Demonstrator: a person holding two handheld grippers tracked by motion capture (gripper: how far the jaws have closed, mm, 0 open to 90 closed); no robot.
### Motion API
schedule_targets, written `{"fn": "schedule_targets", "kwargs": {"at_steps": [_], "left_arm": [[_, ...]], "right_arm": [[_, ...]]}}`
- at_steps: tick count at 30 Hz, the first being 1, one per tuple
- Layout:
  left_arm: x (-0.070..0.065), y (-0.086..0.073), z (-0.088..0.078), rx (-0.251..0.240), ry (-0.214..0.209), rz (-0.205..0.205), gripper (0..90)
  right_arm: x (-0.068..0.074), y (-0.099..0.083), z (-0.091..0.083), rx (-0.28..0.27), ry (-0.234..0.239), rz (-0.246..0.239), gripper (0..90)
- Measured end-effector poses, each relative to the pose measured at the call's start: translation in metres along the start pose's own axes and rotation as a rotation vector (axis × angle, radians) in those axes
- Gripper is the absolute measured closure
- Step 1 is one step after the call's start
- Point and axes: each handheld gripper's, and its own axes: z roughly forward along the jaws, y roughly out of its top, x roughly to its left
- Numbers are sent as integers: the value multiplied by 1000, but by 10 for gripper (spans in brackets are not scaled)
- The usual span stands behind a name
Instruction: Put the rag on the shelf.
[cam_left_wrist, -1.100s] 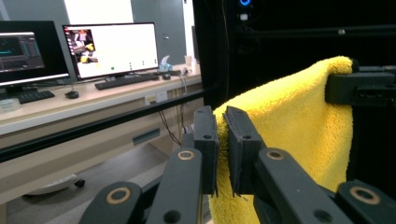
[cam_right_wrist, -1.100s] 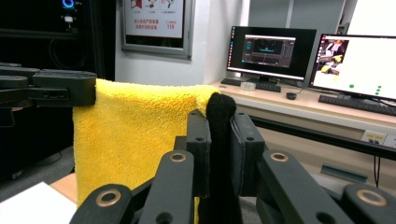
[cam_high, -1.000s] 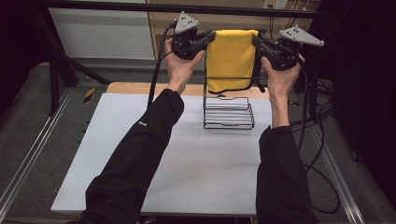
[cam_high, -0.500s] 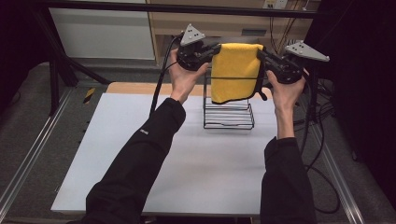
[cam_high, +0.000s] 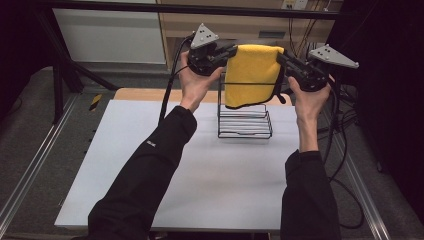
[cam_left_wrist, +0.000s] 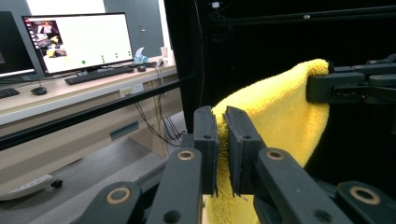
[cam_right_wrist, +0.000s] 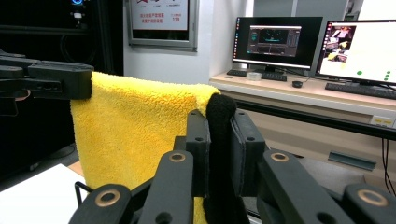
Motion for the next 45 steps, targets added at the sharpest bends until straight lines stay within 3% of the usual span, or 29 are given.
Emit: {"fn": "schedule_targets", "kwargs": {"at_steps": [20,45], "left_arm": [[-22,-16,-16,82,-47,23,831],[-36,-56,-19,190,-69,-14,796]], "right_arm": [[10,-15,-25,78,30,-31,793],[21,-47,-39,178,75,-50,790]]}}
